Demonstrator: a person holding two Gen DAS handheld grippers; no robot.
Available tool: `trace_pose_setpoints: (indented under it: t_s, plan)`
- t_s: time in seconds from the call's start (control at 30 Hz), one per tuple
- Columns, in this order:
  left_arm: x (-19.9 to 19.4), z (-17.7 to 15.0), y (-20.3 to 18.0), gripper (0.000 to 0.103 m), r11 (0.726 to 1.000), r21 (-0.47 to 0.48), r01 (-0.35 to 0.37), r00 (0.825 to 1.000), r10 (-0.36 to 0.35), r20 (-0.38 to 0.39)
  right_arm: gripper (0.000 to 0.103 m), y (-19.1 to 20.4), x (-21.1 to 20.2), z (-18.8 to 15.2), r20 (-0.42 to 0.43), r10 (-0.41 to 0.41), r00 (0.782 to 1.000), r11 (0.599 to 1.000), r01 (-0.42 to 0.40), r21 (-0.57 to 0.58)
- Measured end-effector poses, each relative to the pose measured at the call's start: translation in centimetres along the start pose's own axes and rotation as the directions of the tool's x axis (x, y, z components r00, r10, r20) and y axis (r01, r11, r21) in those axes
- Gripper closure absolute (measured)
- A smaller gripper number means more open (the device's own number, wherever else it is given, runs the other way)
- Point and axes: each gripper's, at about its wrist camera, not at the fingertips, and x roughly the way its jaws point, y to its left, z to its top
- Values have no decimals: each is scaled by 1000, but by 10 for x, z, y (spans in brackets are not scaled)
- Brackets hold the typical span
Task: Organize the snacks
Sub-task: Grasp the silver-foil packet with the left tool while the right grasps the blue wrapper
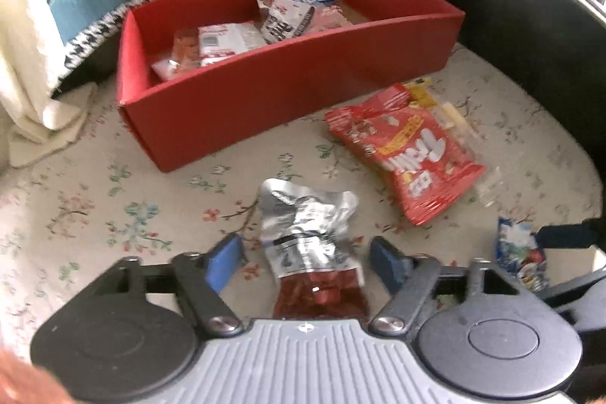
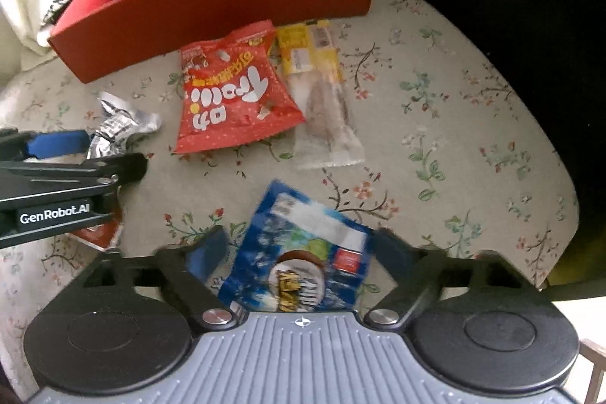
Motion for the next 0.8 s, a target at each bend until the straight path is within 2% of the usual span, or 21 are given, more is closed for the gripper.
trace_pose_setpoints:
  t_s: [0.07, 0.13, 0.27, 0.4, 0.5, 0.57, 0.63, 0.67, 0.8]
  plan:
    - [-4, -1, 5, 52, 1000, -13, 7, 1000, -7, -5, 25, -2, -4, -1, -2, 43, 999, 999, -43, 7]
    - [-8, -3, 9, 56, 1000, -24, 4, 1000, -4, -11, 25, 2, -6, -3, -4, 55, 998, 998, -55, -13]
    - [-16, -12, 17, 58, 998, -65, 8, 1000, -10, -25, 25, 11, -6, -2, -1, 66, 998, 997, -66, -48]
    - [-26, -24, 17, 59, 999, -54, -1, 1000, -1, -26, 24, 18, -4, -1, -7, 60, 998, 996, -61, -63]
    - [-24, -26, 17, 52, 999, -39, -9, 1000, 8, -30, 16, 21, -2, -3, -17, 39, 999, 997, -40, -71]
    - [-23, -23, 17, 43, 999, -46, 6, 1000, -7, -27, 12, 22, 4, -2, -28, 21, 999, 998, -23, -64]
    - [-21, -21, 18, 41, 998, -59, 1, 1000, -2, -23, 7, 21, 4, -4, -28, 2, 1000, 998, -4, -63]
    - [-20, -19, 17, 37, 998, -64, -2, 1000, 1, -18, 1, 21, 6, -5, -37, -8, 999, 998, 6, -57]
    - [-14, -18, 9, 31, 999, -18, -36, 999, 35, -8, 0, 21, 10, -7, -54, -2, 999, 999, 0, -39]
